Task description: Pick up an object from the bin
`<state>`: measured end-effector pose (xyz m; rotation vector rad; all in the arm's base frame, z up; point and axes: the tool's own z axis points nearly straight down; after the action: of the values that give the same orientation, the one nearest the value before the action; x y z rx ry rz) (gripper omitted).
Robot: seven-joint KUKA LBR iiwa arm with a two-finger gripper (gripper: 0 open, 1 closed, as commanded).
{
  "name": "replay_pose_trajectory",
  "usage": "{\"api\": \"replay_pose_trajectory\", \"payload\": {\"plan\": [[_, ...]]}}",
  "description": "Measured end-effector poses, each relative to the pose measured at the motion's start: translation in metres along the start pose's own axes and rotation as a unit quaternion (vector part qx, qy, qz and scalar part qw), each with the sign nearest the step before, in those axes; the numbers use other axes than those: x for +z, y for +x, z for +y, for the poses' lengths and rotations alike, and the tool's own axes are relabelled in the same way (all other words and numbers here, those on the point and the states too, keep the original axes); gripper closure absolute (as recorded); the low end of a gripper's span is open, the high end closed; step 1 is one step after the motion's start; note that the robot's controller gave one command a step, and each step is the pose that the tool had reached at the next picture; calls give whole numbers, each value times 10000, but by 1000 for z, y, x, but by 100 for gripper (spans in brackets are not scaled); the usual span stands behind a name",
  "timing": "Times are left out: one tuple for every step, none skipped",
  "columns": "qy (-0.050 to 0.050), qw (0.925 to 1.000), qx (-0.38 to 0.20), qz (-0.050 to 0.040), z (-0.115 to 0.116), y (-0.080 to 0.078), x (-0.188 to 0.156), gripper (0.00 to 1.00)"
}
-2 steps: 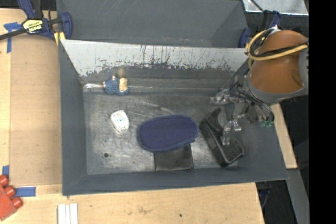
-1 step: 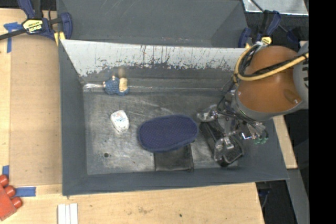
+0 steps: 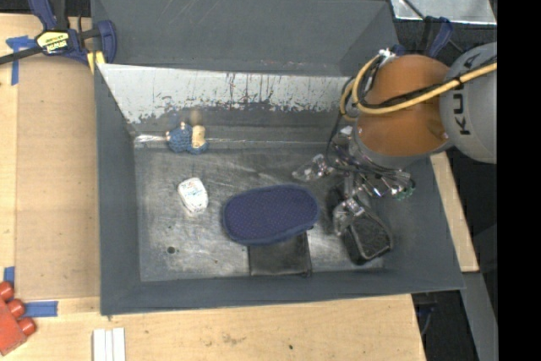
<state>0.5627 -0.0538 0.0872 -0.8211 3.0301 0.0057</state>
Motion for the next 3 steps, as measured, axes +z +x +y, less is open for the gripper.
{"api": "replay_pose_trajectory", "payload": {"plan": [[20, 10000, 4, -3, -2, 1, -1, 100], [11, 10000, 2, -8, -1, 0, -1, 0], [32, 9953, -968, -14, 5, 2, -45, 0]]}}
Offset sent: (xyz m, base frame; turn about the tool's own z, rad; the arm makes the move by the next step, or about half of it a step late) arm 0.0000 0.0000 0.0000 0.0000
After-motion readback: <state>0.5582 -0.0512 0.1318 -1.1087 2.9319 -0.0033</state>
